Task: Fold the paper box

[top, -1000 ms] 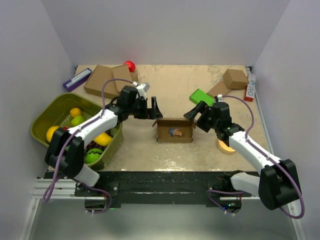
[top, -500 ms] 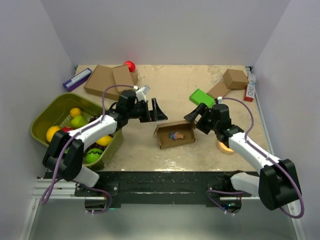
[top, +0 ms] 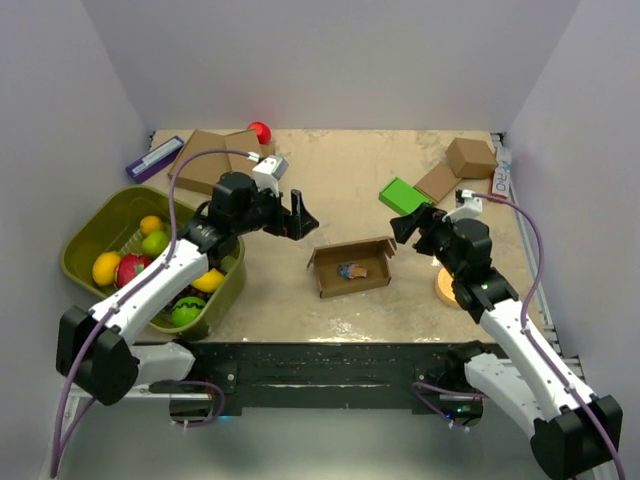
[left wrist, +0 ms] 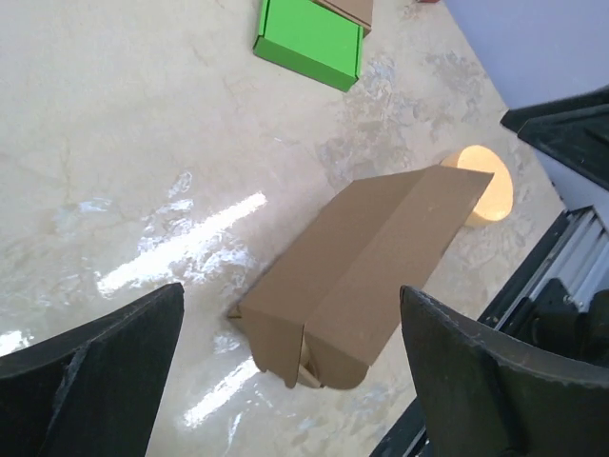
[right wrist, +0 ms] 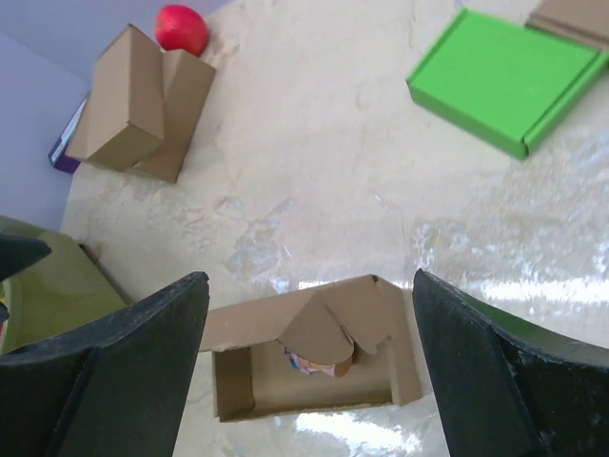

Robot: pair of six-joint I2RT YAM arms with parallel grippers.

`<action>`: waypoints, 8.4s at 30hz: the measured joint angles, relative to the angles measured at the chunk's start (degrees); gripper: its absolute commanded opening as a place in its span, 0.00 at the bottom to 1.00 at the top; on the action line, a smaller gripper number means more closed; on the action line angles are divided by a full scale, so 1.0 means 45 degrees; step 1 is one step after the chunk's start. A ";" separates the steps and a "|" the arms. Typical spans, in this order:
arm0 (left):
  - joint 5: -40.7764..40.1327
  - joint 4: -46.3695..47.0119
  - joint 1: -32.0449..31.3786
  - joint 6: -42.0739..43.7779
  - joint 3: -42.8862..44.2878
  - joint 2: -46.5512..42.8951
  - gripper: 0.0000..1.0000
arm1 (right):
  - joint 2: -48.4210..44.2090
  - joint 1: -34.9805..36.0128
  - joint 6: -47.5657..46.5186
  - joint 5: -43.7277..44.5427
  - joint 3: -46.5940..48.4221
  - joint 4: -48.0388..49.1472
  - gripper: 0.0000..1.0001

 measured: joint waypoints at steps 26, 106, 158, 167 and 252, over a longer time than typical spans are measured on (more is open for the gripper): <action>-0.4954 -0.1175 -0.3677 0.1710 -0.1885 -0.0233 0.82 | 0.1773 0.1651 -0.3978 0.0141 -0.1593 0.1044 0.78; -1.0049 0.5469 -0.4745 0.1229 -0.4687 0.2040 0.00 | 0.3419 0.7155 0.0801 0.7703 -0.0724 0.0855 0.88; -0.4896 0.0612 -0.2531 0.0714 -0.2064 0.0622 0.98 | 0.5731 0.6615 0.1394 0.5003 0.2127 -0.0461 0.91; -0.2725 0.1190 -0.0957 0.0661 -0.1234 0.1229 1.00 | 0.4532 0.3852 0.1559 0.2482 -0.0583 0.0019 0.84; 0.5469 0.5615 0.0384 -0.4507 -0.1778 0.5979 0.27 | 0.3347 0.9612 -0.4920 0.4376 0.1103 0.2050 0.97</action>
